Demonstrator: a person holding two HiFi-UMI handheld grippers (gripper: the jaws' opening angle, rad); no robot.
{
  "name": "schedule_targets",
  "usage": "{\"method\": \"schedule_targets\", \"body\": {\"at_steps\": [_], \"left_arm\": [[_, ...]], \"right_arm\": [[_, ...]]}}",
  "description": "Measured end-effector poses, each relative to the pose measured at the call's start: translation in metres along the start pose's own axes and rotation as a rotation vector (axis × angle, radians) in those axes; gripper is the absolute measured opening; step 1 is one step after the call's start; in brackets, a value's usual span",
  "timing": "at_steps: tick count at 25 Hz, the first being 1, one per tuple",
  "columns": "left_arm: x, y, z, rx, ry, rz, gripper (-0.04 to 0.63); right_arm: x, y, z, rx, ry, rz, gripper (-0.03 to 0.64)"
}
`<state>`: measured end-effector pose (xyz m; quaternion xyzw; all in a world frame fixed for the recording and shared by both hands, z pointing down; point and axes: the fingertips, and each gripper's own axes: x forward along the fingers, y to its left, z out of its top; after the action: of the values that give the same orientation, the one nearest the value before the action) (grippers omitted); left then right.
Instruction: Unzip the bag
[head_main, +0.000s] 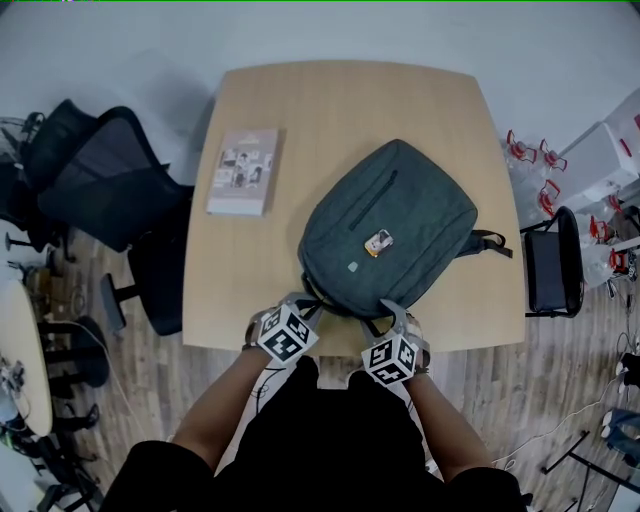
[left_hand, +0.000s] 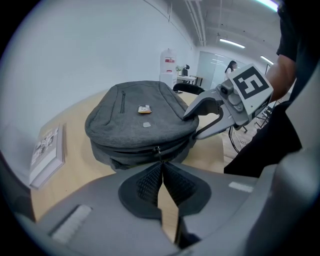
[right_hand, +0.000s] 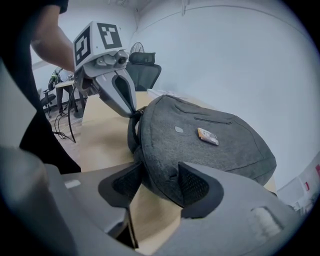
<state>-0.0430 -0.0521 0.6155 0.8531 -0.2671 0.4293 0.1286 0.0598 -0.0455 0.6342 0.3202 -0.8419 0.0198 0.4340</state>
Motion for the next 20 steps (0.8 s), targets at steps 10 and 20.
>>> {"method": "schedule_targets", "body": {"at_steps": [10,20], "left_arm": [[0.008,-0.025,0.001,-0.065,-0.026,-0.023,0.028],[0.01,-0.022,-0.002,-0.082,-0.045,-0.013,0.026]], "right_arm": [[0.008,0.02,0.025,0.028,-0.088,0.056,0.265],[-0.019,-0.031,-0.022,-0.547,-0.004,0.117,0.351]]}}
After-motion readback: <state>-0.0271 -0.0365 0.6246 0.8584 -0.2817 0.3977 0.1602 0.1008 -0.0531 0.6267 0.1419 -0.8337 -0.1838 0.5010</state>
